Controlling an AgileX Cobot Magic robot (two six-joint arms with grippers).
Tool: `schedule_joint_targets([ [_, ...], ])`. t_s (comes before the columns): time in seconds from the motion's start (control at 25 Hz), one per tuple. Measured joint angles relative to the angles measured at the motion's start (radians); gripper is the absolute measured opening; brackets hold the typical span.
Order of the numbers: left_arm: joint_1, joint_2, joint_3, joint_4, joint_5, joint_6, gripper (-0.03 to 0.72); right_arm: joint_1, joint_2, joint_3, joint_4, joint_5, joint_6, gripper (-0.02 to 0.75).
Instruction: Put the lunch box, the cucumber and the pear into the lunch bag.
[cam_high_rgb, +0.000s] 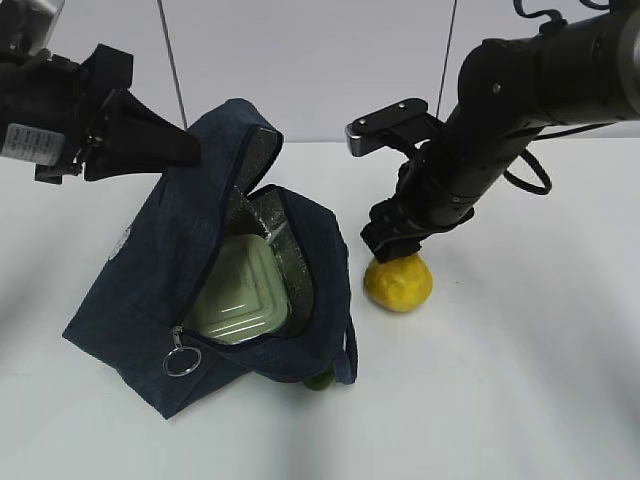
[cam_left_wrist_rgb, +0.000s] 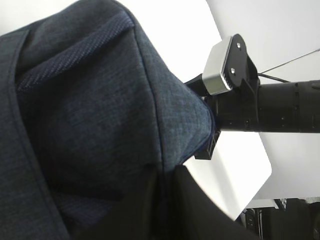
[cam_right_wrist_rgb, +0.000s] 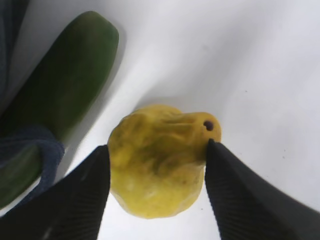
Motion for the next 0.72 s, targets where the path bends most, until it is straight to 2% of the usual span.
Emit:
schedule_joint_targets([
  [0.36,0.0,0.0,0.0,0.0,0.0,0.0,0.018,0.0,0.0,-0.002,-0.011,0.019,0.013,0.475],
  [0.72,0.0,0.0,0.0,0.001,0.0,0.0,0.018,0.0,-0.029,0.0,0.035,0.069,0.013,0.476],
])
